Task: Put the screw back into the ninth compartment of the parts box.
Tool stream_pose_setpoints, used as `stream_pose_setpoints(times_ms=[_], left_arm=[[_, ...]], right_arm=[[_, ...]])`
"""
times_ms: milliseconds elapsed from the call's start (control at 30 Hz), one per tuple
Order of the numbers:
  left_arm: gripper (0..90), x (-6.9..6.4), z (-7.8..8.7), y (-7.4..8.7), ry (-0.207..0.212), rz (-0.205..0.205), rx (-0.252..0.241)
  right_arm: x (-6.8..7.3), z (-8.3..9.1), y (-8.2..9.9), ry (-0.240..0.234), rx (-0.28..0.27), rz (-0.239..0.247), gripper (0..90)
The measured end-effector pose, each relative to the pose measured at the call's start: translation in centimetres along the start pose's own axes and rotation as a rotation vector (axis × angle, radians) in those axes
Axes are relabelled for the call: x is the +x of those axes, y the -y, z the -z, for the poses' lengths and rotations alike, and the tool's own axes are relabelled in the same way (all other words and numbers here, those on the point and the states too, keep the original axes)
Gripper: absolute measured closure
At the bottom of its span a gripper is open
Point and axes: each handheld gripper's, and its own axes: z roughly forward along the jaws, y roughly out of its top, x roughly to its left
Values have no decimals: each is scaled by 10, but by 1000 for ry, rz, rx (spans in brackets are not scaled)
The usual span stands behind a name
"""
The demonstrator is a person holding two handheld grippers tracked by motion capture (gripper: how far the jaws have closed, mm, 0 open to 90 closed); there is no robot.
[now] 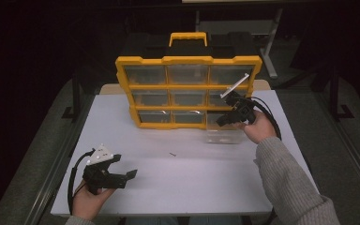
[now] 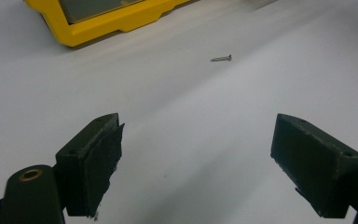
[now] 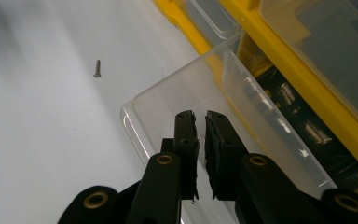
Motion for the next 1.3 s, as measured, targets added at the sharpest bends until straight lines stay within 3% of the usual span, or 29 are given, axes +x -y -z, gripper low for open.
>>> stream_pose_setpoints(times_ms=[300,600,1067,1300], left_arm=[[157,0,0,0,-1,3,-6],[157,-1,0,-1,-2,2,-5],[157,-1,1,-1,-1,3,-7],[157,-1,1,0,0,4,-9]], right_arm=[[8,7,-5,0,-20,14,800],[27,9,-21,-29,-51,55,760],[57,-19,-42,-69,-47,122,689],[74,-45,-51,-90,1,158,657]])
